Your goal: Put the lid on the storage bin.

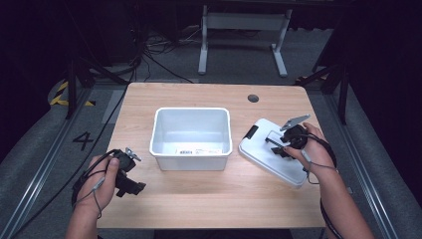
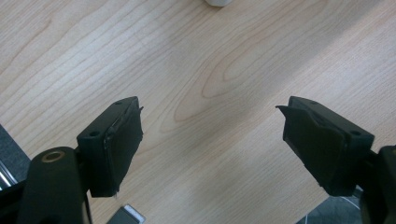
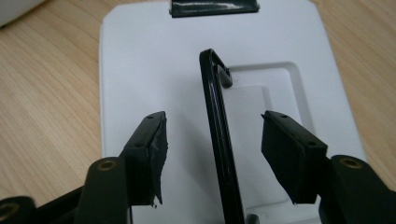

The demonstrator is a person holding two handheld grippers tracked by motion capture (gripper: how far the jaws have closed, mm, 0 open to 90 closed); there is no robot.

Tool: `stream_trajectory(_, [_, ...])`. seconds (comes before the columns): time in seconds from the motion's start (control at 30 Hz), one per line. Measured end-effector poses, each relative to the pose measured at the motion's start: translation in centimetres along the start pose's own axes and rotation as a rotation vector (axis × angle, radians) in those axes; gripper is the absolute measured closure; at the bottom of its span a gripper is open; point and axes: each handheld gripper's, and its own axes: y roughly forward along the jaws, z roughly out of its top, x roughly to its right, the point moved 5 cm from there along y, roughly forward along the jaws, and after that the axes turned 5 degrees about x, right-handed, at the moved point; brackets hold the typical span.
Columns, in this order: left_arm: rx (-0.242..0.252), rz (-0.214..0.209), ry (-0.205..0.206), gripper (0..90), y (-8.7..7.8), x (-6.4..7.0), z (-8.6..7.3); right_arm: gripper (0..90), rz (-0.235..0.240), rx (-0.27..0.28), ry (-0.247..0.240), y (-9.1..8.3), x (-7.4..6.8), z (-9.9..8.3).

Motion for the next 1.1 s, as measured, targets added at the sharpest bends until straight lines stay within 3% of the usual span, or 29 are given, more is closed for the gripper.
stream_trajectory(0.07, [-0.005, 0.005, 0.006, 20.5, 0.0, 0.0, 0.0, 44.9, 0.002, -0.013, -0.009, 0.5, 0.1, -0.2])
stream_trajectory(0.2, [-0.003, 0.004, 0.011, 20.5, 0.1, -0.1, 0.0, 66.1, 0.004, -0.052, -0.041, 1.0, 0.3, -0.7])
stream_trajectory(0.3, [0.0, 0.004, 0.003, 20.4, 0.1, 0.0, 0.1, 80.3, -0.002, -0.062, -0.099, 1.0, 0.5, -0.6])
stream_trajectory(0.37, [-0.001, 0.005, 0.005, 20.4, 0.2, 0.0, 0.1, 83.2, -0.022, -0.052, -0.134, 0.9, 0.7, -0.3])
stream_trajectory(0.5, [-0.003, 0.001, 0.008, 20.4, 0.3, 0.1, 0.1, 84.1, -0.023, -0.047, -0.177, 0.9, 0.8, -0.1])
stream_trajectory(0.63, [-0.006, 0.004, 0.009, 20.4, 0.4, 0.0, 0.1, 84.1, -0.013, -0.045, -0.189, 0.4, 0.7, 0.0])
stream_trajectory(0.87, [-0.001, 0.004, 0.006, 20.4, 0.2, 0.0, 0.1, 84.1, -0.019, 0.019, -0.195, -2.4, 0.5, 1.0])
stream_trajectory(1.1, [-0.001, 0.004, 0.006, 20.4, 0.2, 0.0, 0.1, 84.1, -0.02, 0.042, -0.206, -4.4, 0.1, 1.6])
